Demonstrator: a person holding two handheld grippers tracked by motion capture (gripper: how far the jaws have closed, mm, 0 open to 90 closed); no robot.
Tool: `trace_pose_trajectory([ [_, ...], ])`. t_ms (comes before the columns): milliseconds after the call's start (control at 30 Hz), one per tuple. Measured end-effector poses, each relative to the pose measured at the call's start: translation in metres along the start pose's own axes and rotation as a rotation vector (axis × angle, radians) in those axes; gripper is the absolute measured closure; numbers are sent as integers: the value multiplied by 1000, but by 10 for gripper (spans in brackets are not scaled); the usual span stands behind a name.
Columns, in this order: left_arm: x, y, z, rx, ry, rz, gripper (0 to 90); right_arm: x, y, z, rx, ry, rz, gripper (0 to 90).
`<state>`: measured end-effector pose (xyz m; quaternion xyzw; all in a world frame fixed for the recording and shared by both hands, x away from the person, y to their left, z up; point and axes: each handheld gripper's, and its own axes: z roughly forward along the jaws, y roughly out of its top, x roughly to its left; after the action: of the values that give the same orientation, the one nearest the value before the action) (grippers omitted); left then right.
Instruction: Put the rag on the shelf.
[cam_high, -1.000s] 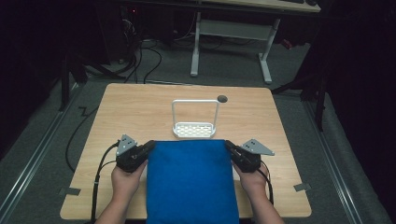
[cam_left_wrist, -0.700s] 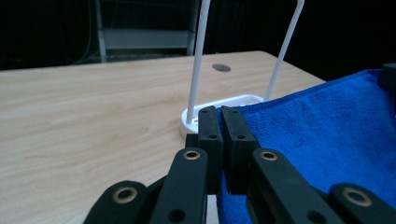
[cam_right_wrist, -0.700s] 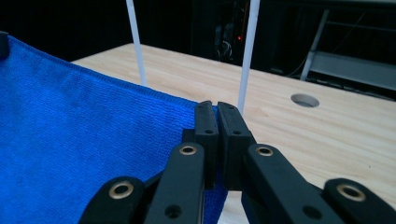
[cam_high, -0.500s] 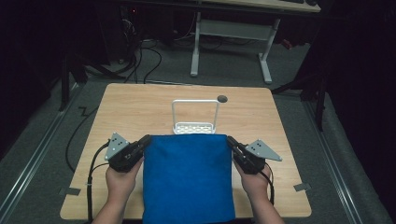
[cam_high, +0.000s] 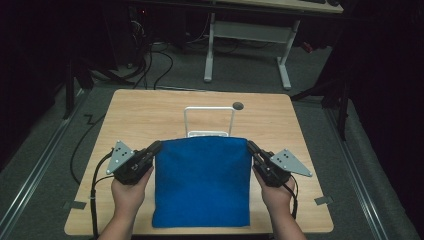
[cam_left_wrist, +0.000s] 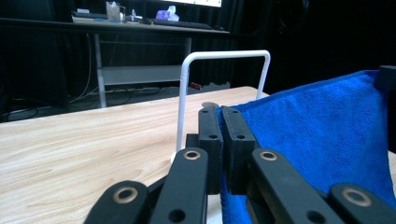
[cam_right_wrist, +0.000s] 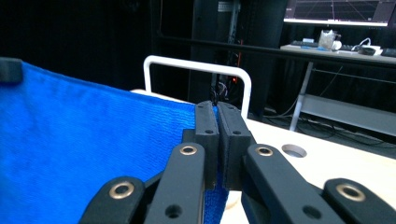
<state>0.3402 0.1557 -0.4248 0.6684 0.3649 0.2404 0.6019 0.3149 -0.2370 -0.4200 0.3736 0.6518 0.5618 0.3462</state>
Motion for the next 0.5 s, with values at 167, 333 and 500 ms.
trace_pose_trajectory([
  [167, -1, 16, 0, -32, -4, -1, 878, 1, 16, -5, -41, -2, -19, 886],
  [333, -4, 44, -2, -66, -5, 39, 879, 0, 39, -6, -84, 0, -31, 885],
  [500, -4, 67, -1, -91, -3, 74, 879, -2, 65, -5, -127, -7, -56, 886],
])
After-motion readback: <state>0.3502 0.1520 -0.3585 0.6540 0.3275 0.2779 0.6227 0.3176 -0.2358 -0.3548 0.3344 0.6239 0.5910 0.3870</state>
